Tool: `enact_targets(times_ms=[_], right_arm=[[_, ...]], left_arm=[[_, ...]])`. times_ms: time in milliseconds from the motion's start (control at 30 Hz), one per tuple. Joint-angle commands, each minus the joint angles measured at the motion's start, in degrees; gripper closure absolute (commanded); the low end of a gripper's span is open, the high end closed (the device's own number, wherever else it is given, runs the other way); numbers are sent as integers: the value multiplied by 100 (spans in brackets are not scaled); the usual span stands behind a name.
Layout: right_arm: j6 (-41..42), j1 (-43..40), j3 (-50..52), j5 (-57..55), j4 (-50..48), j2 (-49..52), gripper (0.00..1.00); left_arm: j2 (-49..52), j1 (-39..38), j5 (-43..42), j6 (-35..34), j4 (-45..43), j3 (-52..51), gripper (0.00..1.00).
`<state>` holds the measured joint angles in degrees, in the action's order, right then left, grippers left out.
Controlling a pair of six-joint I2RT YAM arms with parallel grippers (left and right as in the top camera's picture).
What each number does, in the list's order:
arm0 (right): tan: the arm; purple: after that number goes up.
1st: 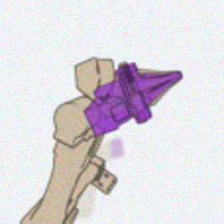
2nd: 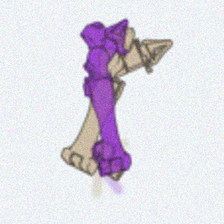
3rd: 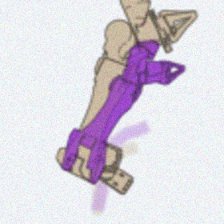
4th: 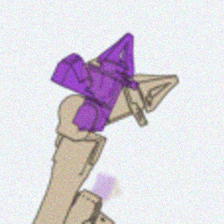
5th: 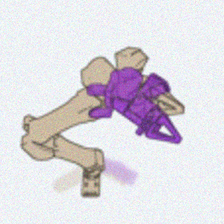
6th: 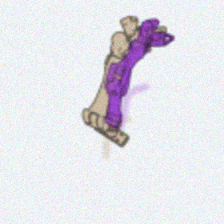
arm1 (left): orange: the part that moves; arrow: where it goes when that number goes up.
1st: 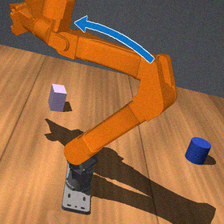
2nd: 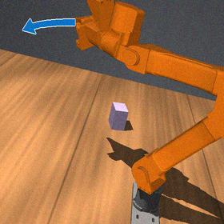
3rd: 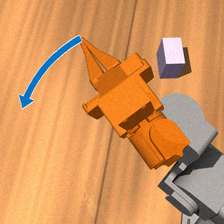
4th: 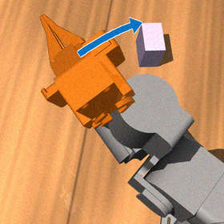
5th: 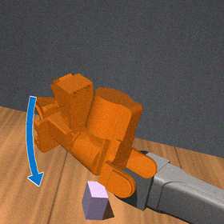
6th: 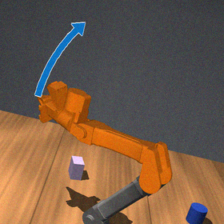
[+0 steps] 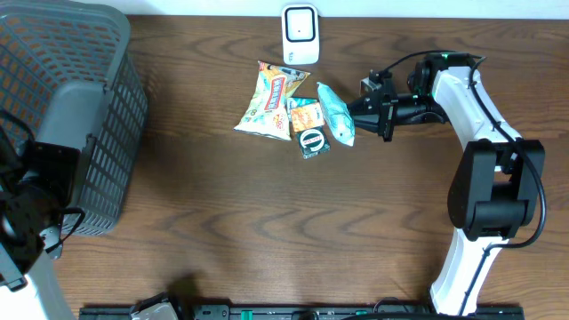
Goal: Scan the item barcode
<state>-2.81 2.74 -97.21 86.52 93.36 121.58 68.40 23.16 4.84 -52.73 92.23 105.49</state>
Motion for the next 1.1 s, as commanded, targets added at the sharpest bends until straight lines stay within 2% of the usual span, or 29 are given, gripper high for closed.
enact_targets(times_ms=[0, 333, 767, 1067], right_arm=[[-111, -9, 9, 94, 350, -151, 96], [-111, -9, 15, -72, 415, -160, 99], [-114, -9, 15, -168, 337, -160, 97], [-114, -98, 15, -621, -597, -160, 99]], left_arm=[[7, 28, 55, -31, 269, 37, 3], [7, 28, 55, -31, 269, 37, 2], [7, 31, 55, -31, 269, 37, 2], [7, 28, 55, -31, 269, 37, 3]])
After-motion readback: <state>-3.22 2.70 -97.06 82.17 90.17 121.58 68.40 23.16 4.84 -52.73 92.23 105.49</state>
